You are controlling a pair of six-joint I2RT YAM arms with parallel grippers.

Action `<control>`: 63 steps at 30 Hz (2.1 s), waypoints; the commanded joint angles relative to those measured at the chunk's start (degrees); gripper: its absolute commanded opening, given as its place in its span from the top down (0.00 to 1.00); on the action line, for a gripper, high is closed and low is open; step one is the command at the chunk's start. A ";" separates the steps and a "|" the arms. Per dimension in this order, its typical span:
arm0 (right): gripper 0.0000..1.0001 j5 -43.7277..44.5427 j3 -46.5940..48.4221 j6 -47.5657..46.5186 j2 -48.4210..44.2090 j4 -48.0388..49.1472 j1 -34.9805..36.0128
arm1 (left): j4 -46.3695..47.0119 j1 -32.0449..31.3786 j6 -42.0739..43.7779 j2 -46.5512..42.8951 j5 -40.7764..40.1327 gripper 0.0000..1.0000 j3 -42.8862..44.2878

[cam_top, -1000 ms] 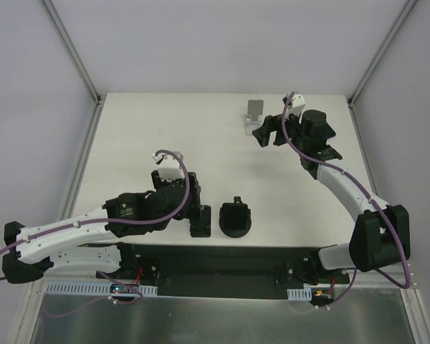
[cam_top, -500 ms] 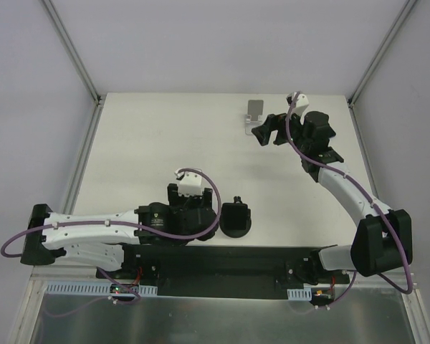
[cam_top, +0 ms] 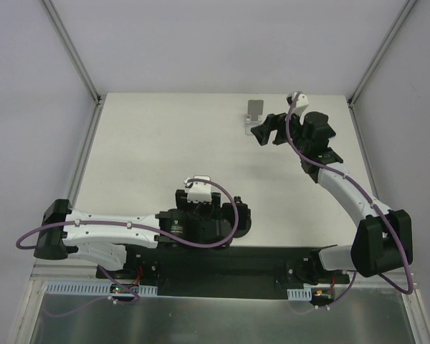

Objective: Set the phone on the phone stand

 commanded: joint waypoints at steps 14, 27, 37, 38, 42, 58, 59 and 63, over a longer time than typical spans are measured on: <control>0.01 0.52 0.02 0.43 -0.96 3.61 0.34 | -6.83 -1.54 -16.09 5.62 -6.25 1.00 -0.34; 0.01 0.17 0.20 0.78 -0.44 3.87 0.34 | -18.96 -2.07 -31.91 9.57 -5.46 1.00 -0.08; 0.01 0.17 0.11 0.70 -0.53 3.96 0.34 | -47.09 -2.86 -59.52 19.85 -6.60 1.00 8.62; 0.02 0.17 0.11 0.78 -0.52 3.96 0.34 | -47.09 -2.95 -59.87 19.95 -6.52 1.00 9.41; 0.01 0.26 0.02 0.70 -0.61 3.96 0.34 | -47.00 -3.56 -60.05 19.77 -6.96 1.00 10.29; 0.02 0.17 -0.07 0.70 -0.61 4.05 0.43 | -47.09 -5.14 -59.35 22.14 -11.96 1.00 6.60; 0.02 0.17 -0.07 0.78 -0.53 4.05 0.34 | -47.09 -5.14 -58.99 22.32 -12.14 1.00 6.69; 0.01 0.17 -0.07 0.70 -0.61 4.05 0.34 | -47.09 -5.23 -58.12 23.55 -12.32 0.96 7.39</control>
